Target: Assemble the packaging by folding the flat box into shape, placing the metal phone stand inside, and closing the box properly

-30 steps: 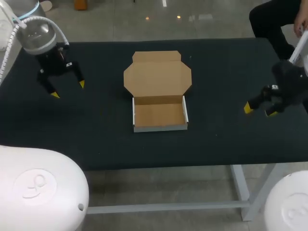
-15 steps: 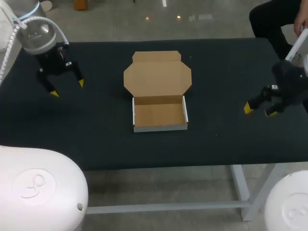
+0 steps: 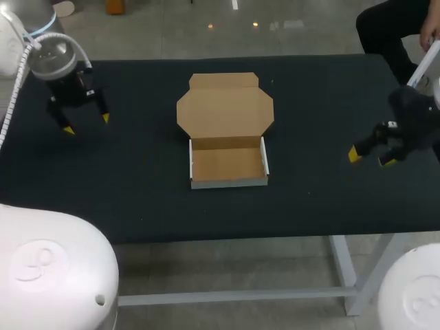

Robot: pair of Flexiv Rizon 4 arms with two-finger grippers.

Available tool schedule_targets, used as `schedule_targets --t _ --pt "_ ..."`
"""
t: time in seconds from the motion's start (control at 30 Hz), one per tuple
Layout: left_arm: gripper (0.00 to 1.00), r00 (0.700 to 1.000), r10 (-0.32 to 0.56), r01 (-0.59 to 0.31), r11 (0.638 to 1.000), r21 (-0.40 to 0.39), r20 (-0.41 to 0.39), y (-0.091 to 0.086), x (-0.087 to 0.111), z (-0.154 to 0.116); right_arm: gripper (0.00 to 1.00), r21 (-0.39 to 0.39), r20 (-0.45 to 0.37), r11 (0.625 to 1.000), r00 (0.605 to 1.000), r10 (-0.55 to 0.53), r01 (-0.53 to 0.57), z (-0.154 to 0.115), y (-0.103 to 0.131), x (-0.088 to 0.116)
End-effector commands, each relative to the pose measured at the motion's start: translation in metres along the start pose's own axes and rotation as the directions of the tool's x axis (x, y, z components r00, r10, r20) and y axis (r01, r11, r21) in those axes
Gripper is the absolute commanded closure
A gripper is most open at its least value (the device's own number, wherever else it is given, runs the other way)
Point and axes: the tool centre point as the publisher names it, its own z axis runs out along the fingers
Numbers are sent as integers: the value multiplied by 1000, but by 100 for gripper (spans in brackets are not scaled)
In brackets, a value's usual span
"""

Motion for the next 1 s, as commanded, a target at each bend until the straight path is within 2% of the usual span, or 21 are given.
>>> schedule_targets --t 0.03,0.33,0.57,1.0 --pt "0 1000 13 -13 999 -43 -7 -26 -3 19 0 5 -2 1000 1000 0 0 -3 0 1" --pt "0 999 52 -52 999 -14 -1 -65 -12 34 0 5 -2 1000 1000 0 0 -3 0 1" --pt "0 996 71 -71 998 -3 49 -95 -22 50 0 5 -2 1000 1000 0 0 -3 0 1" --pt "0 993 88 -89 996 1 77 -120 -22 60 0 5 -2 1000 1000 0 0 -3 0 1"
